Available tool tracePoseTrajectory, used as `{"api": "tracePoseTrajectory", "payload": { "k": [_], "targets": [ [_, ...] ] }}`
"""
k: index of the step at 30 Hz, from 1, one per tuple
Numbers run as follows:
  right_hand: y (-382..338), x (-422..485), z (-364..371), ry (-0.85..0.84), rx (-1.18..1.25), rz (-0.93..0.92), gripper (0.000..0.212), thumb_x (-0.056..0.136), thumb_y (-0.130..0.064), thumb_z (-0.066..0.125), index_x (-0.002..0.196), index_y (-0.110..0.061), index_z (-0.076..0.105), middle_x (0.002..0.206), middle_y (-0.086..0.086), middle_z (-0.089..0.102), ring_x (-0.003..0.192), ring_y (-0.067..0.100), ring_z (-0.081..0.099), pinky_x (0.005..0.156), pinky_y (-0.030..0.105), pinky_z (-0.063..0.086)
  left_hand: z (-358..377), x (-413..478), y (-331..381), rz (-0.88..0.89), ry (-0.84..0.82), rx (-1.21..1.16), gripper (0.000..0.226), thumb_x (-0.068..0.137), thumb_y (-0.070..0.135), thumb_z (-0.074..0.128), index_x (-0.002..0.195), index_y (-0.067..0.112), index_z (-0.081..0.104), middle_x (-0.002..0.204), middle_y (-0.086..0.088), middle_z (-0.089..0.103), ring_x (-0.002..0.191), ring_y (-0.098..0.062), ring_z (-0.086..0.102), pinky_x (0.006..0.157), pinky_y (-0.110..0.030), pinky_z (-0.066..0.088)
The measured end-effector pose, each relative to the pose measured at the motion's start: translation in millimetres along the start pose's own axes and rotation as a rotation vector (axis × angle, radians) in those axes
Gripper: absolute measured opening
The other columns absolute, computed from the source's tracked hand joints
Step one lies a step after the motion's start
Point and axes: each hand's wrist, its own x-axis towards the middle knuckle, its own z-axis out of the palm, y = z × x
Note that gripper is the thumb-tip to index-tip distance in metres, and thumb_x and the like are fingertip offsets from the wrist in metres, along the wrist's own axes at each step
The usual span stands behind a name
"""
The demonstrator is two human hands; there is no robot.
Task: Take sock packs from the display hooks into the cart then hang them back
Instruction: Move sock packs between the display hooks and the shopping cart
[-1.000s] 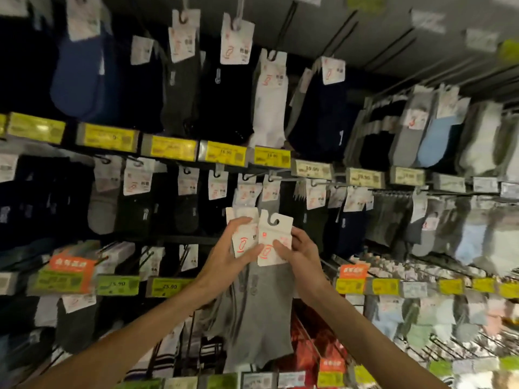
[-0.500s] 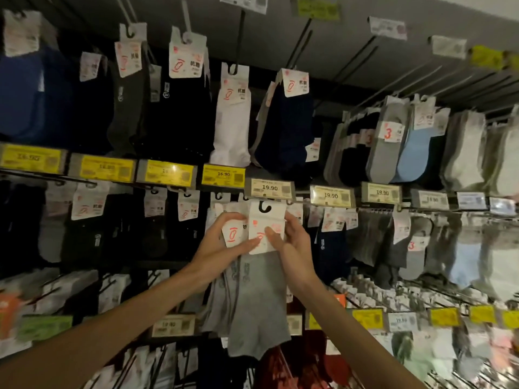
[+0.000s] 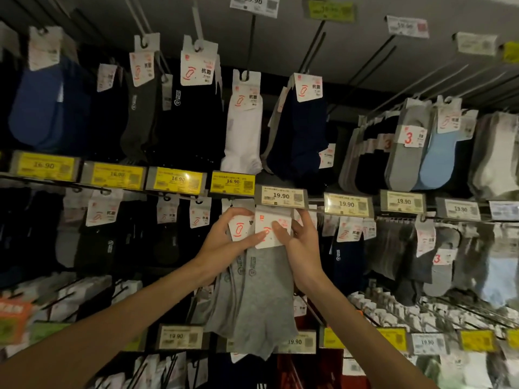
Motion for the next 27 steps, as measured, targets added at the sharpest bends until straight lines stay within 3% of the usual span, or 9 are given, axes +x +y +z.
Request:
{"api": "tracePoseTrajectory", "payload": {
  "k": [8, 19, 27],
  "targets": [
    [-3, 2, -2, 0.024, -0.095, -0.058, 0.035, 0.093, -0.005, 0.062, 0.122, -0.025, 0.059, 0.109, 0.002, 0.071, 0.102, 0.015, 0.068, 0.086, 0.046, 0.058, -2, -2, -9, 0.033, 0.018, 0.022, 0.039, 0.078, 0.021, 0.082, 0.111, 0.024, 0.062, 0.104, 0.007, 0.068, 0.098, -0.009, 0.067, 0.078, -0.026, 0.058],
    [-1, 4, -10, -0.043, -0.079, -0.032, 0.034, 0.093, 0.000, 0.057, 0.124, -0.016, 0.061, 0.117, 0.004, 0.069, 0.108, 0.020, 0.066, 0.086, 0.039, 0.058, -1, -5, -7, 0.080, 0.009, 0.150, 0.037, 0.079, 0.023, 0.081, 0.110, 0.023, 0.062, 0.105, 0.010, 0.067, 0.095, 0.000, 0.064, 0.079, -0.023, 0.057],
    [-8, 20, -9, 0.029, 0.031, 0.075, 0.032, 0.089, -0.005, 0.066, 0.120, -0.015, 0.062, 0.111, 0.001, 0.072, 0.103, 0.020, 0.069, 0.085, 0.039, 0.058, 5, -3, -7, 0.080, 0.009, 0.135, 0.036, 0.079, 0.021, 0.082, 0.110, 0.023, 0.063, 0.104, 0.011, 0.068, 0.095, -0.001, 0.065, 0.075, -0.020, 0.055]
  ]
}}
